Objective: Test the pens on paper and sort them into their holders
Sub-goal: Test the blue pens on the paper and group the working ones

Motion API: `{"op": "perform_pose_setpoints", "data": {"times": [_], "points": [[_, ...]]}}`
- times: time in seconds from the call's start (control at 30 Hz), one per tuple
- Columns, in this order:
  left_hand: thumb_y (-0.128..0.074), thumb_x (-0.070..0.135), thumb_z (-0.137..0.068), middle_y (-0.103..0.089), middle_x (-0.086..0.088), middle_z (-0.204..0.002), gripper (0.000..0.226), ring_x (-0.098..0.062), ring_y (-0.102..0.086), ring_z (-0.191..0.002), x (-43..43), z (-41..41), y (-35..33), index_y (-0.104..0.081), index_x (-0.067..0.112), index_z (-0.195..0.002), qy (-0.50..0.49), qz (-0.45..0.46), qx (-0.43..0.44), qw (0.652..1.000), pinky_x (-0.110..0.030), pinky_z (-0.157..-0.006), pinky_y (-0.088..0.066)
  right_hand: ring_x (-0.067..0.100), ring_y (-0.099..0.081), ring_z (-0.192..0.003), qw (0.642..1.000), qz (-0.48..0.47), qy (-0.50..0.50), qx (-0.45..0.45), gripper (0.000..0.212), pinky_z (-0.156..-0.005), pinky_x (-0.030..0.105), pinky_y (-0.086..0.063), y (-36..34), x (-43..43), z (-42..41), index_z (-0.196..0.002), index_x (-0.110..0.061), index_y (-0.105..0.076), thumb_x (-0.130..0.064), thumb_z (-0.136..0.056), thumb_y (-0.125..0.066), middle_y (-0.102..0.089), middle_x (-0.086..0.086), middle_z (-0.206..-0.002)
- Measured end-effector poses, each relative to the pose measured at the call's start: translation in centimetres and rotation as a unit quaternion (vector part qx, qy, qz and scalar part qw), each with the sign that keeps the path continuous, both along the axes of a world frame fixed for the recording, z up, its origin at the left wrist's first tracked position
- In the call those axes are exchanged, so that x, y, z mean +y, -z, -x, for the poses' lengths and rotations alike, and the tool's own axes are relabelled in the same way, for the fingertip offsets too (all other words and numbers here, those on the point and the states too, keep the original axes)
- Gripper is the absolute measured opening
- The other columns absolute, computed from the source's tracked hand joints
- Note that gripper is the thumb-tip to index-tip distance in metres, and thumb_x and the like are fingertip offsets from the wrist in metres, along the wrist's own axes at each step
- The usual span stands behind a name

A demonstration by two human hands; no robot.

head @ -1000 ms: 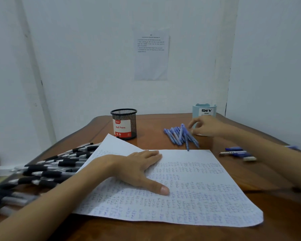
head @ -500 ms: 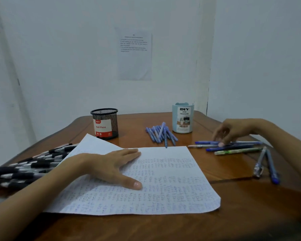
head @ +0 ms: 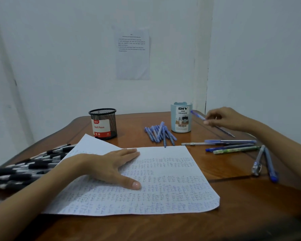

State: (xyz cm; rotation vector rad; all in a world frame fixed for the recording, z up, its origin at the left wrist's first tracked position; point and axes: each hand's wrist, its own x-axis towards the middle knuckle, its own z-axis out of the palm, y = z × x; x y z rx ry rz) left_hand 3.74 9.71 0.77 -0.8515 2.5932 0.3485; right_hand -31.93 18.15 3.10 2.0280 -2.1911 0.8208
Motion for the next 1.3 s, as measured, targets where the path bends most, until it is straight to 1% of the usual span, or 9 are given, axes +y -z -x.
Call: {"op": "perform_pose_setpoints", "data": {"times": [0.1, 0.27, 0.6, 0.73, 0.93, 1.07, 1.17, 1.23, 1.3], "points": [[-0.025, 0.104, -0.017, 0.021, 0.022, -0.152, 0.147, -0.011, 0.011, -0.143, 0.0, 0.0, 0.0, 0.015, 0.041, -0.144, -0.004, 0.003, -0.001, 1.0, -0.043, -0.115, -0.003, 0.014, -0.055, -0.061, 0.985, 0.097, -0.056, -0.132, 0.042, -0.043, 0.015, -0.042, -1.3, 0.4, -2.7, -0.126, -0.025, -0.043, -0.017, -0.089, -0.061, -0.06, 0.003, -0.074], [-0.025, 0.104, -0.018, 0.02, 0.021, -0.152, 0.146, -0.011, 0.011, -0.143, -0.1, 0.0, 0.2, 0.015, 0.041, -0.144, -0.003, 0.005, -0.002, 1.0, -0.043, -0.115, -0.003, 0.004, -0.05, -0.047, 0.922, 0.08, -0.166, -0.339, 0.058, -0.04, 0.017, -0.043, -2.4, 1.3, -7.8, -0.138, -0.036, -0.034, -0.012, -0.09, -0.056, -0.059, 0.007, -0.076], [-0.026, 0.103, -0.02, 0.019, 0.021, -0.153, 0.145, -0.011, 0.011, -0.143, -0.1, 0.0, 0.2, 0.015, 0.041, -0.144, -0.009, 0.009, -0.002, 1.0, -0.044, -0.115, -0.002, 0.008, -0.047, -0.041, 0.835, -0.028, -0.188, -0.516, 0.04, -0.038, 0.018, -0.044, 0.0, 1.1, -13.4, -0.117, -0.026, -0.047, -0.001, -0.087, -0.056, -0.059, 0.001, -0.059], [-0.032, 0.101, -0.029, 0.019, 0.02, -0.153, 0.138, -0.012, 0.012, -0.143, -0.2, 0.1, 0.2, 0.015, 0.042, -0.144, -0.011, 0.009, -0.002, 1.0, -0.045, -0.115, -0.002, 0.005, -0.046, -0.041, 0.801, -0.013, -0.177, -0.571, 0.051, -0.036, 0.015, -0.042, 0.5, 0.7, -14.6, -0.116, -0.023, -0.053, -0.017, -0.067, -0.068, -0.062, -0.001, -0.06], [-0.026, 0.103, -0.019, 0.019, 0.023, -0.152, 0.145, -0.011, 0.012, -0.143, -0.3, 0.0, 0.1, 0.015, 0.042, -0.144, -0.004, 0.006, -0.003, 1.0, -0.044, -0.115, -0.001, 0.003, -0.031, -0.033, 0.714, 0.0, -0.091, -0.694, 0.012, -0.03, 0.011, -0.032, 2.5, -0.1, -15.1, -0.077, -0.007, -0.055, -0.008, -0.078, -0.067, -0.045, -0.004, -0.044], [-0.025, 0.103, -0.018, 0.019, 0.022, -0.152, 0.146, -0.011, 0.012, -0.143, -0.3, 0.0, 0.2, 0.016, 0.042, -0.144, -0.002, 0.007, -0.006, 1.0, -0.045, -0.115, -0.001, 0.004, -0.026, -0.025, 0.72, 0.036, -0.022, -0.692, 0.03, -0.033, 0.011, -0.037, 3.9, -0.4, -15.6, -0.059, -0.01, -0.047, -0.004, -0.084, -0.064, -0.037, -0.003, -0.038], [-0.025, 0.103, -0.017, 0.019, 0.022, -0.152, 0.147, -0.011, 0.012, -0.143, -0.3, -0.1, 0.2, 0.016, 0.041, -0.144, 0.0, 0.006, -0.007, 1.0, -0.044, -0.115, -0.001, 0.006, -0.041, -0.031, 0.733, 0.004, -0.09, -0.674, 0.026, -0.044, 0.023, -0.053, 3.7, -0.1, -15.9, -0.07, -0.008, -0.057, -0.026, -0.089, -0.059, -0.046, 0.001, -0.042], [-0.024, 0.103, -0.017, 0.019, 0.022, -0.152, 0.147, -0.011, 0.011, -0.143, -0.2, 0.0, 0.2, 0.016, 0.042, -0.144, 0.001, 0.007, -0.007, 1.0, -0.043, -0.115, -0.002, 0.014, -0.063, -0.049, 0.753, -0.059, -0.136, -0.641, 0.039, -0.05, 0.026, -0.057, 3.4, 0.1, -16.1, -0.087, -0.01, -0.069, -0.043, -0.092, -0.047, -0.068, 0.008, -0.065], [-0.023, 0.103, -0.016, 0.019, 0.022, -0.152, 0.147, -0.012, 0.011, -0.143, -0.2, 0.0, 0.2, 0.016, 0.042, -0.144, 0.002, 0.009, -0.008, 1.0, -0.043, -0.115, -0.003, 0.018, -0.069, -0.062, 0.783, -0.095, -0.157, -0.595, 0.049, -0.05, 0.025, -0.057, 3.6, 0.2, -16.3, -0.096, -0.01, -0.071, -0.05, -0.09, -0.043, -0.073, 0.012, -0.087]]}}
